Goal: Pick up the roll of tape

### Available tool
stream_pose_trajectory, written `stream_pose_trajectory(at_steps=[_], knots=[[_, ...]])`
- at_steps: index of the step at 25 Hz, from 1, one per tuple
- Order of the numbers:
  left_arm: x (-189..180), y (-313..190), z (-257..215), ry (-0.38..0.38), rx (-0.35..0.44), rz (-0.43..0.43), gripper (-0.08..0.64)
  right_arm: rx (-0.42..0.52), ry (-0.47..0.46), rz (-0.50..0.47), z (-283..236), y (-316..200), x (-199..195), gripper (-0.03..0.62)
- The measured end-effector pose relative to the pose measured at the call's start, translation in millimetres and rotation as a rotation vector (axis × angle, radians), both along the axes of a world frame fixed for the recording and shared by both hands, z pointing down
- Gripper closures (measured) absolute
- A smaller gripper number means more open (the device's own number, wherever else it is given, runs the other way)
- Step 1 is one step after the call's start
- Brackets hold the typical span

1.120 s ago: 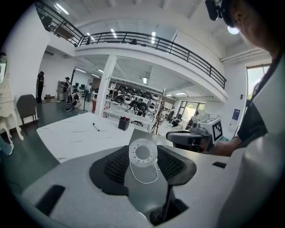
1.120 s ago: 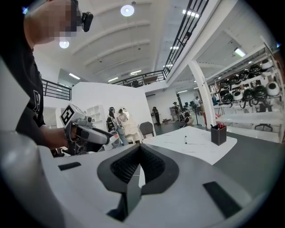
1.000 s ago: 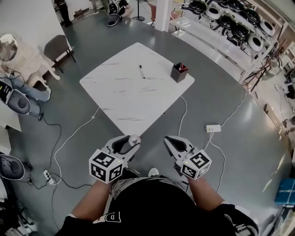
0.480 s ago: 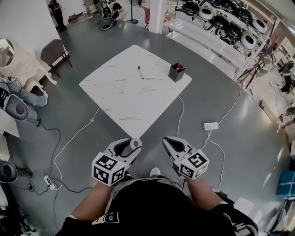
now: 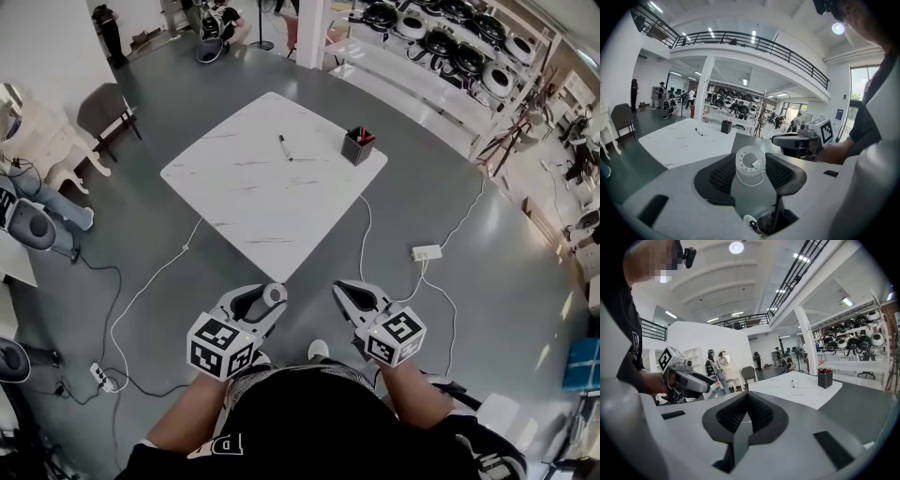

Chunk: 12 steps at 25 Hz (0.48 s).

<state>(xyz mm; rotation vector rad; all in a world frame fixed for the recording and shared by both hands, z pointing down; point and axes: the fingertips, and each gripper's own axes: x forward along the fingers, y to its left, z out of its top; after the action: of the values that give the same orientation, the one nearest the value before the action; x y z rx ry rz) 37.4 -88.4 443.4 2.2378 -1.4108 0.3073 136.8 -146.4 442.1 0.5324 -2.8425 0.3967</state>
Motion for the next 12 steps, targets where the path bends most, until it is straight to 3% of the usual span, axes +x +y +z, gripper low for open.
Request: stream_pose_trajectory(at_steps=[12], knots=[[-7.8,-1.9,-4.1,-0.008,0.013,0.025,0.350,0.002,0.000,0.014,-3.5,2.1,-6.9,0.588]])
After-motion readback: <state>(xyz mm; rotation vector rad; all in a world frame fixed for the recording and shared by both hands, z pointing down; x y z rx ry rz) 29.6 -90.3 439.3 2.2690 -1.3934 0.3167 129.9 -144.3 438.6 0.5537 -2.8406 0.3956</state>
